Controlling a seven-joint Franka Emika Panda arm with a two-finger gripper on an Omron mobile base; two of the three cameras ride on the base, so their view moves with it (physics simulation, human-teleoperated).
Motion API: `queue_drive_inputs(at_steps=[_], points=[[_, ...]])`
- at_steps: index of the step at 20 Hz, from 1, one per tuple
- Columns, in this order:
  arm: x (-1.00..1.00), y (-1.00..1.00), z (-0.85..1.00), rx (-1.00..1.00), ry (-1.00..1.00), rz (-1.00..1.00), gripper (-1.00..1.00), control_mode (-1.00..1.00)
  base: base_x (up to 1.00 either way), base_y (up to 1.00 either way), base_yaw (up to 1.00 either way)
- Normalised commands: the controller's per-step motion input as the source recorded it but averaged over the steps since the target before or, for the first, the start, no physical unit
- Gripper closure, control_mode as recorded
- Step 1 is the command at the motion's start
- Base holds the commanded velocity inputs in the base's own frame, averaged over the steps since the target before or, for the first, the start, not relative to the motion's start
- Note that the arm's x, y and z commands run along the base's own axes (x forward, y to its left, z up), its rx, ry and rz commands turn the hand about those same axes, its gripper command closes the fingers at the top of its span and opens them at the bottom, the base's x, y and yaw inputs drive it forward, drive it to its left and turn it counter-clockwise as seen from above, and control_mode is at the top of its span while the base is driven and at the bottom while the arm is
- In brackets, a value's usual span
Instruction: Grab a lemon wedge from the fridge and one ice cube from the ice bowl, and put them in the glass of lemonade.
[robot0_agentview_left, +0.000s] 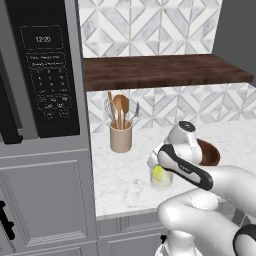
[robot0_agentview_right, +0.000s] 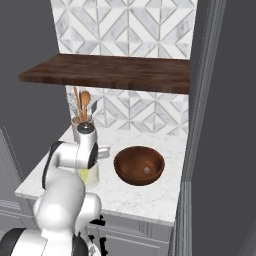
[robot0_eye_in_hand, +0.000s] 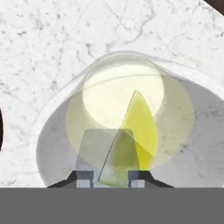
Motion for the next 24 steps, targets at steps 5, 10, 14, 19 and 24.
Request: queue_drive_inputs(at_steps=[5,10,14,19,24], points=[[0.09,0.00,-0.47,-0.03,-0.01,0.00,1.00,-1.00,0.00,0.00,0.00],[-0.58,0.00,0.06,0.00,-0.14,0.00,1.00,-1.00,0.00,0.00,0.00],[-0.73,0.00,0.15,0.00,-0.17,0.00,1.00,-1.00,0.00,0.00,0.00],[-0.59,0.00,0.38,0.00,-0.16,0.00,1.00,-1.00,0.00,0.00,0.00],[-0.45,0.04,0.73,0.00,-0.14,0.00,1.00,-1.00,0.00,0.00,0.00]])
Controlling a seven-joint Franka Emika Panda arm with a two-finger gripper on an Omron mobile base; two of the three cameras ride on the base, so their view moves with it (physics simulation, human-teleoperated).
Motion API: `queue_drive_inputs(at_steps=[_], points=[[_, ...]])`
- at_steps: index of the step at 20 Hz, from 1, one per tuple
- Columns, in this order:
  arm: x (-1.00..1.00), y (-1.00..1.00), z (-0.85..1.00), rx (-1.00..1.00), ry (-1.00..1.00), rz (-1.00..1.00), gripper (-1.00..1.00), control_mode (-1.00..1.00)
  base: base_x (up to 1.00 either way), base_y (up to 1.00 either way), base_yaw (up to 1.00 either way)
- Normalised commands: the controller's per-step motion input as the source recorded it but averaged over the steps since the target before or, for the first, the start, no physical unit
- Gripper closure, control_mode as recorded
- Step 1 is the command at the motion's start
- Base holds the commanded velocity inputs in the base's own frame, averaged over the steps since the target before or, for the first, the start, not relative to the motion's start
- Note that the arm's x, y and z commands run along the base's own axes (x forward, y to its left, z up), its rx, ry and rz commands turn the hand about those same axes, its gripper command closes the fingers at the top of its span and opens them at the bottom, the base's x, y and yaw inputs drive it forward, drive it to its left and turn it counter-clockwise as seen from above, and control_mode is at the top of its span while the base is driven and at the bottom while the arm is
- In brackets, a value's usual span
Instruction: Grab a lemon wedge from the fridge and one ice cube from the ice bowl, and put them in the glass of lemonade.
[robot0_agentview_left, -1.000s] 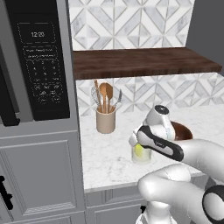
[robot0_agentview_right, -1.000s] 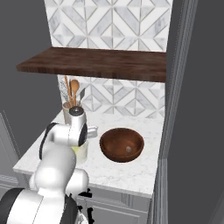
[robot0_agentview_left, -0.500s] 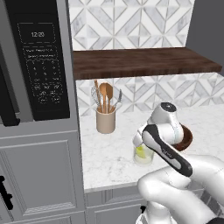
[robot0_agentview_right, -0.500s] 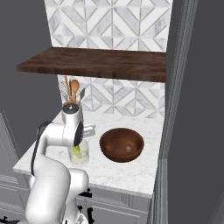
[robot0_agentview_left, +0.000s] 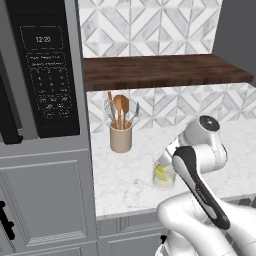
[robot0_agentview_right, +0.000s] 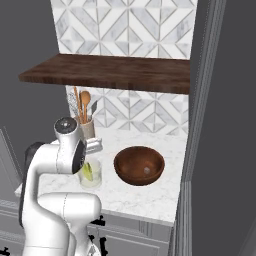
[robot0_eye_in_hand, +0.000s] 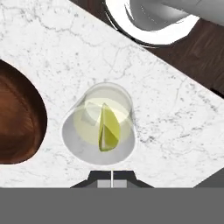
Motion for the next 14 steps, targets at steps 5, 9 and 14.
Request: queue_drive_inputs(at_steps=[5,9,14], points=[[-0.22,0.24,0.52,-0.01,-0.03,0.00,1.00,-1.00,0.00,0.00,0.00],[-0.37,0.38,0.00,-0.05,0.00,0.00,-1.00,-1.00,0.00,0.00,0.00],[-0.63,0.03,0.17,-0.01,-0.10,-0.01,-1.00,-1.00,0.00,0.00,0.00]])
